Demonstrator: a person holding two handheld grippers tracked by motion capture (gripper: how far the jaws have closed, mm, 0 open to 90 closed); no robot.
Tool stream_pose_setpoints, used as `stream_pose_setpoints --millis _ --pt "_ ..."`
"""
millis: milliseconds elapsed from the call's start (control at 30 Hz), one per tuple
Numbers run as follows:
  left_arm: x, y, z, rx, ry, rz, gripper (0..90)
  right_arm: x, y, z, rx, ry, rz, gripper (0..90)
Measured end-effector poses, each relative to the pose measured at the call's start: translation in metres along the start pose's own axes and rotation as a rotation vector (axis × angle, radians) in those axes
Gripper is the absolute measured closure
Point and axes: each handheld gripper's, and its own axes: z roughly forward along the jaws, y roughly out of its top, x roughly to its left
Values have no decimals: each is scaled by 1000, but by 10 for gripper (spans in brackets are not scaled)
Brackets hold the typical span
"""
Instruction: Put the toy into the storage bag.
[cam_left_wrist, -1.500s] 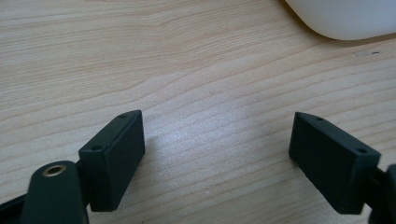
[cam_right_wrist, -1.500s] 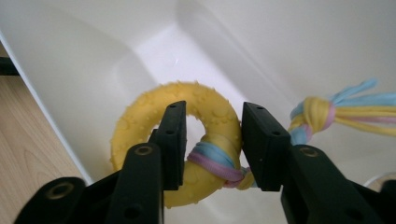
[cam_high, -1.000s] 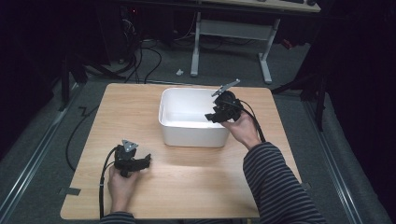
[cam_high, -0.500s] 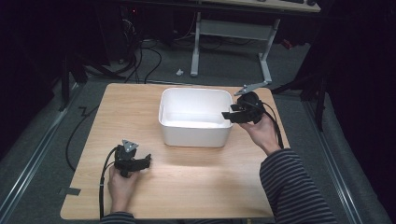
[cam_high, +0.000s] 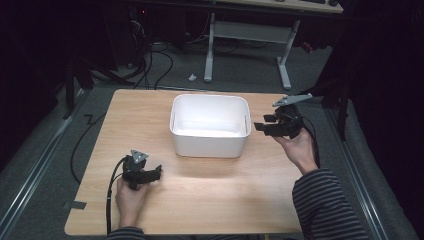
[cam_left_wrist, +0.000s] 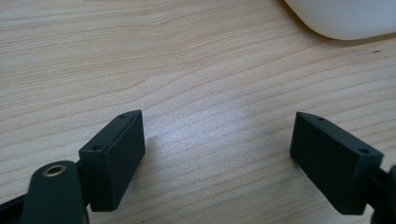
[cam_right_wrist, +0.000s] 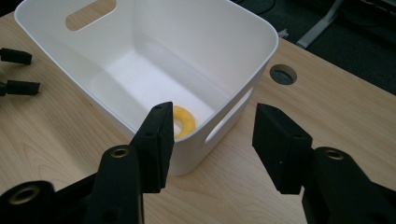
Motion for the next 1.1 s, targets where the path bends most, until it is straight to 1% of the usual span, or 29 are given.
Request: stream_pose_setpoints --millis 167,233,267,433,467,533,600,667,700,767,800,833,900,1000,1067,1100 --pt "0 0 0 0 1 0 183 -4 -11 -12 -31 -4 25 481" --pt "0 0 0 0 1 -1 183 -5 -14 -14 -29 -7 28 481" --pt "0 0 0 0 1 -1 183 -5 -19 -19 -32 -16 29 481" --pt "0 0 0 0 1 0 183 -8 -31 -30 -55 -30 42 489" --pt "0 0 0 0 1 -1 183 -8 -33 -31 -60 -33 39 503" --pt "0 0 0 0 1 -1 183 -8 -36 -33 -63 -34 38 506" --pt "0 0 0 0 1 -1 183 -7 -44 -39 -58 -45 36 506" --pt "0 0 0 0 1 -1 183 -6 -47 -41 -59 -52 34 508" --pt "0 0 0 0 1 -1 183 -6 -49 -43 -70 -46 39 508" --pt "0 0 0 0 1 -1 183 -5 -52 -43 -73 -40 48 508" --pt "0 0 0 0 1 -1 183 -3 -58 -44 -74 -46 52 514" --pt "0 0 0 0 1 -1 183 -3 -61 -44 -81 -53 50 521" --pt "0 0 0 0 1 -1 183 -1 -67 -45 -98 -42 63 524" --pt "0 0 0 0 1 -1 183 2 -77 -45 -112 -42 68 528" --pt "0 0 0 0 1 -1 184 3 -83 -42 -101 -35 76 528" --pt "0 0 0 0 1 -1 184 3 -83 -42 -101 -35 76 528"
